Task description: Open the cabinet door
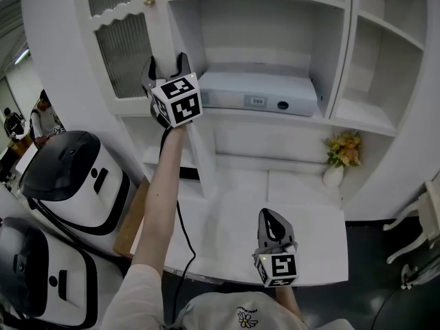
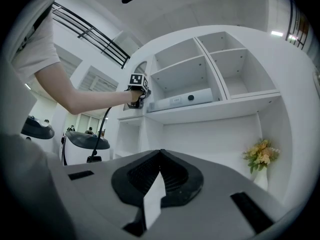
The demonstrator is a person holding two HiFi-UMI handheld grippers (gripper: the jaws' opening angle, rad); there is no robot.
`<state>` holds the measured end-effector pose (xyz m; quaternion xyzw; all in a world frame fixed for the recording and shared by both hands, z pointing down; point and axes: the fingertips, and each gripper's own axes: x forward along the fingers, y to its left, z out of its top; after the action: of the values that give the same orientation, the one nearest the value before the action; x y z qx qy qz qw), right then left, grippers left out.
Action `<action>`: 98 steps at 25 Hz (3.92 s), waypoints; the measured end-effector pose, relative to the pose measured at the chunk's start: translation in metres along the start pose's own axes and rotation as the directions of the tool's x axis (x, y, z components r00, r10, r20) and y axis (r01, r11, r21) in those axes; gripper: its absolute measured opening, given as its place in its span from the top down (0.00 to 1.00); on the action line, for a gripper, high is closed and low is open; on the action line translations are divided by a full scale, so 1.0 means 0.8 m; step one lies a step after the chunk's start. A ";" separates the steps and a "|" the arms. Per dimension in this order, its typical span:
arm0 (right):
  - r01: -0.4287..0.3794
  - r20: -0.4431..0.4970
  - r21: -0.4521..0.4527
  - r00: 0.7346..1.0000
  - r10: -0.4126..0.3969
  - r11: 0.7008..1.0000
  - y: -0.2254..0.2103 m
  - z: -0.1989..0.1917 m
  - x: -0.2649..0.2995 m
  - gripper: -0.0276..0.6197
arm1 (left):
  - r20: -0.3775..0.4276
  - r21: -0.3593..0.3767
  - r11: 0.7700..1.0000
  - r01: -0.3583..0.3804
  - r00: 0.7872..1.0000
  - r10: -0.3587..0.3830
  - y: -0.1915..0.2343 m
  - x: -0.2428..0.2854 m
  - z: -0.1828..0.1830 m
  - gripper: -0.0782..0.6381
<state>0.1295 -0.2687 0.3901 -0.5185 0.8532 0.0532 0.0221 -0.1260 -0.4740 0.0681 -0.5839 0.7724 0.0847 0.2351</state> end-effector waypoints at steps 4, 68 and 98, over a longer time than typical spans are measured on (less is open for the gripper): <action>0.010 0.004 0.000 1.000 -0.010 1.000 -0.004 0.002 -0.004 0.96 | -0.016 -0.007 1.000 0.017 1.000 -0.017 0.001 -0.001 -0.001 0.47; -0.568 0.022 0.006 0.823 0.568 0.823 0.263 0.018 0.027 0.96 | 0.031 -0.036 0.993 -0.115 0.993 0.116 0.291 -0.245 0.071 0.79; -0.589 -0.019 0.016 0.808 0.589 0.808 0.305 -0.002 0.069 0.96 | 0.046 -0.047 0.986 -0.157 0.986 0.160 0.395 -0.238 0.046 0.76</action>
<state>-0.1124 -0.2062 0.4029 -0.2294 0.9722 0.0475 -0.0029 -0.3747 -0.1990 0.0781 -0.5232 0.8083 0.1342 0.2343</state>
